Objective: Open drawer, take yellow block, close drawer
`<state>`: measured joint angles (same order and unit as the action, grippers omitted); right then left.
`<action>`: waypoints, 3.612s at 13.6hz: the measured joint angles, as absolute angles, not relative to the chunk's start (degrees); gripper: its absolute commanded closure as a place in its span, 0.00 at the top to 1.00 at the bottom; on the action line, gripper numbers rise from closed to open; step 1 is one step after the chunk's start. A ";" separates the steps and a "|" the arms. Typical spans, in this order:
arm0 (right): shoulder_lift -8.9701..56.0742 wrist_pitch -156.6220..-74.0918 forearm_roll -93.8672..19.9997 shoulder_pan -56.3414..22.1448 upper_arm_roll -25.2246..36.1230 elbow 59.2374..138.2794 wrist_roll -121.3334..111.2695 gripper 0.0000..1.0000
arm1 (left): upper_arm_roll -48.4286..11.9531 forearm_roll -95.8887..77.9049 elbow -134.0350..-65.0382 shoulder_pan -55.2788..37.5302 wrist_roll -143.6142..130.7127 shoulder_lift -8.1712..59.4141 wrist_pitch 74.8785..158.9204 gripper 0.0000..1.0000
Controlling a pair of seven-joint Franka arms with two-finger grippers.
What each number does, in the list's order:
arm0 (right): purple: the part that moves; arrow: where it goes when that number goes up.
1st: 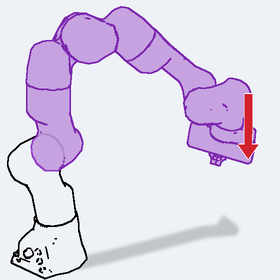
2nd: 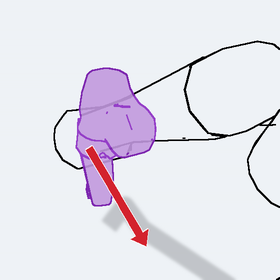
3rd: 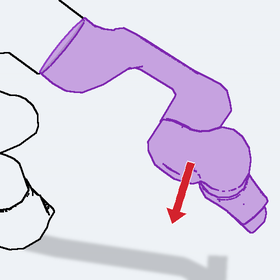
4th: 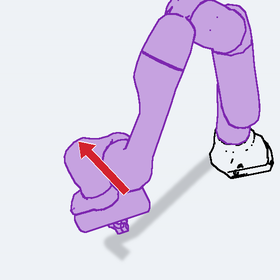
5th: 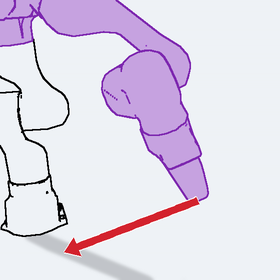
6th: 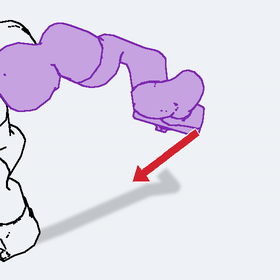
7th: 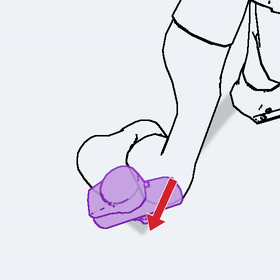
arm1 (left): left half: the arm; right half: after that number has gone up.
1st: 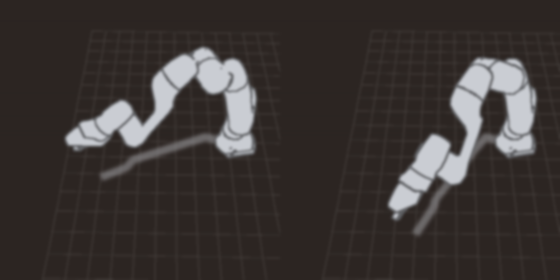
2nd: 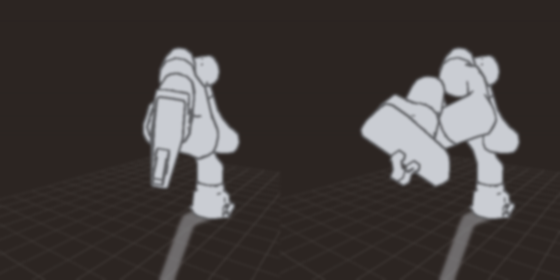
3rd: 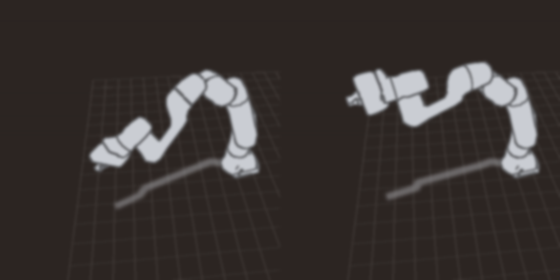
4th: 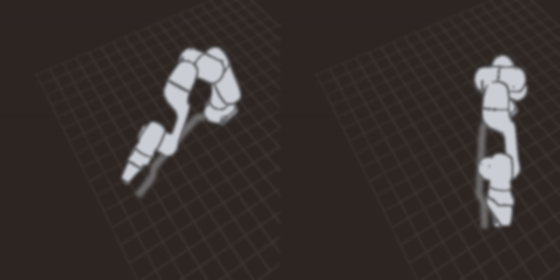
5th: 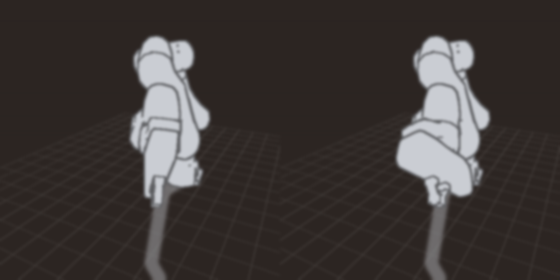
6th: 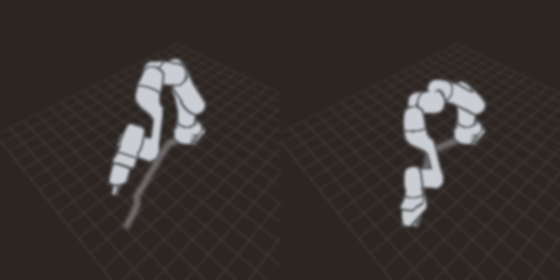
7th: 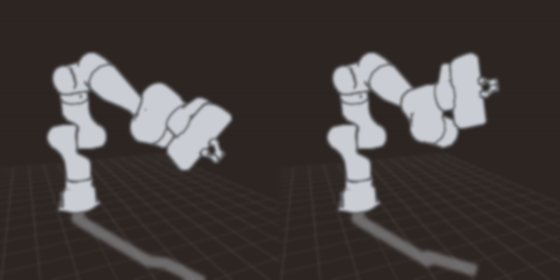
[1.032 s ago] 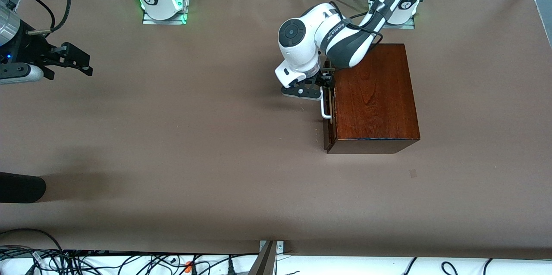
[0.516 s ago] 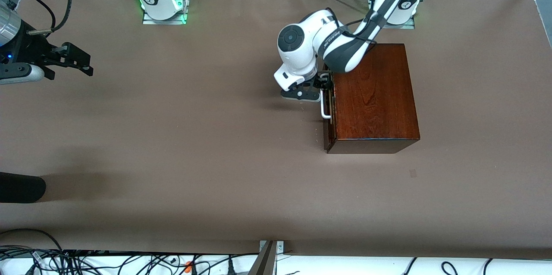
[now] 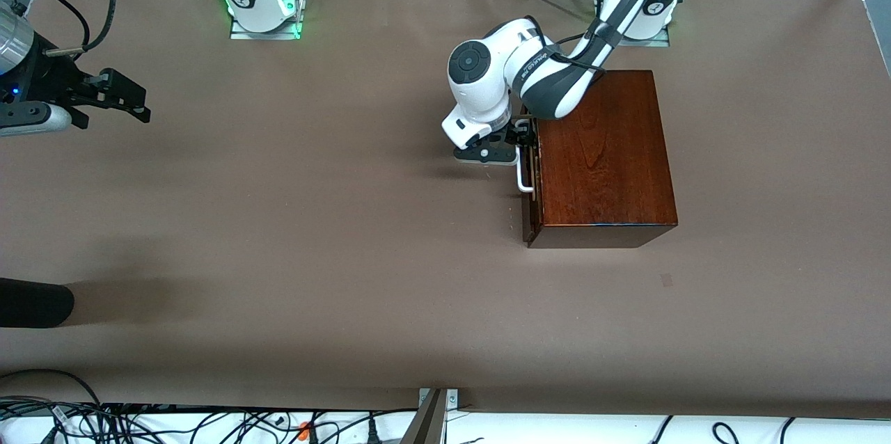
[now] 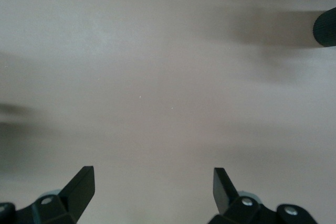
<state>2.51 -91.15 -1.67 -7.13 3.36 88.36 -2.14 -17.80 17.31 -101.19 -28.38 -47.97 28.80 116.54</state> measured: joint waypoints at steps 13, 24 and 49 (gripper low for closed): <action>2.51 -91.15 -1.67 -7.11 3.36 88.36 -2.14 1.00 | -17.55 17.89 -97.94 -33.26 -50.50 30.41 123.56 1.00; 2.51 -91.15 -1.67 -7.08 3.37 88.36 -2.14 1.00 | -18.08 17.88 -94.14 -35.18 -50.58 32.23 125.84 1.00; 2.51 -91.15 -1.67 -7.51 2.03 88.37 -2.12 1.00 | -17.58 9.95 -75.18 -13.93 -26.34 18.51 84.47 1.00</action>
<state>2.51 -91.15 -1.67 -7.51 2.03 88.37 -2.12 -17.58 9.95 -75.18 -13.93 -26.34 18.51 84.47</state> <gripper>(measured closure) 0.000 0.000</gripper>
